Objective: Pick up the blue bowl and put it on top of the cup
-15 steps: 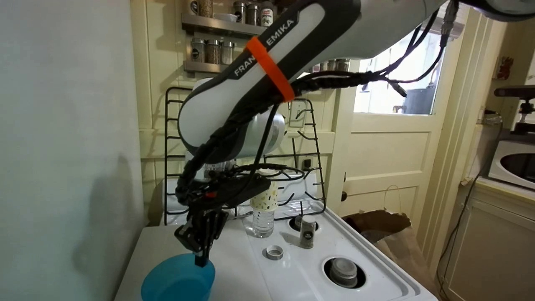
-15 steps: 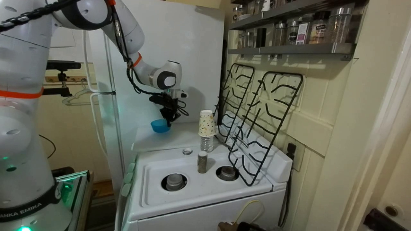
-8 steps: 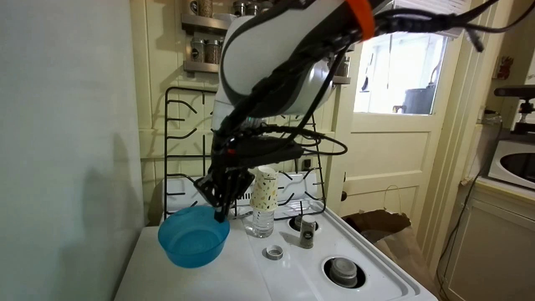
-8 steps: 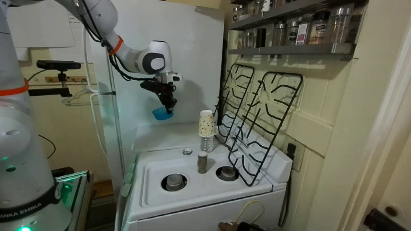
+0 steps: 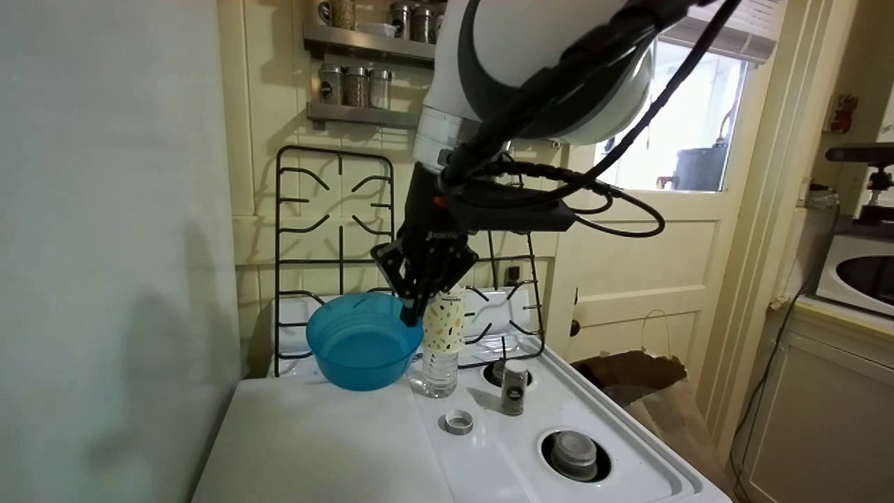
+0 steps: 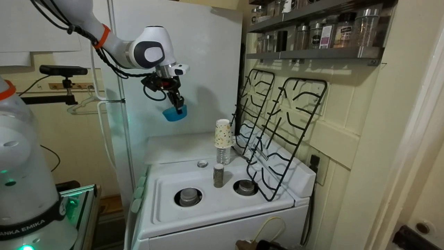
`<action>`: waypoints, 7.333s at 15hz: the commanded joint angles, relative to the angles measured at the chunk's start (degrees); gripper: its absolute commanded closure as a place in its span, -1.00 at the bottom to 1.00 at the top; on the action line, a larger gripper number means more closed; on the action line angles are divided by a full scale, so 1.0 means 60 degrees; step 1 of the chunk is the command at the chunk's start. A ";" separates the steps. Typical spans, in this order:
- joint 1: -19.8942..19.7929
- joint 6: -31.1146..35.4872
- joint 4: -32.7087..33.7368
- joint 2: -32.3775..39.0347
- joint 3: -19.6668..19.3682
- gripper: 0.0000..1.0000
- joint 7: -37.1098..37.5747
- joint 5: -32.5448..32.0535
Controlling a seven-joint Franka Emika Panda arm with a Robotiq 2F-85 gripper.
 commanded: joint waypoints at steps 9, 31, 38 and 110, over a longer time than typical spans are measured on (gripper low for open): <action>-0.2782 0.0499 -0.0835 -0.2921 -0.0631 0.98 0.2209 -0.0277; -0.2978 -0.0335 0.0322 -0.1269 -0.1788 0.94 0.1916 0.1635; -0.2740 0.0057 0.0861 -0.0070 -0.2054 0.98 0.1710 0.2671; -0.2460 -0.0346 0.1666 0.1194 -0.1767 0.98 0.3334 0.1285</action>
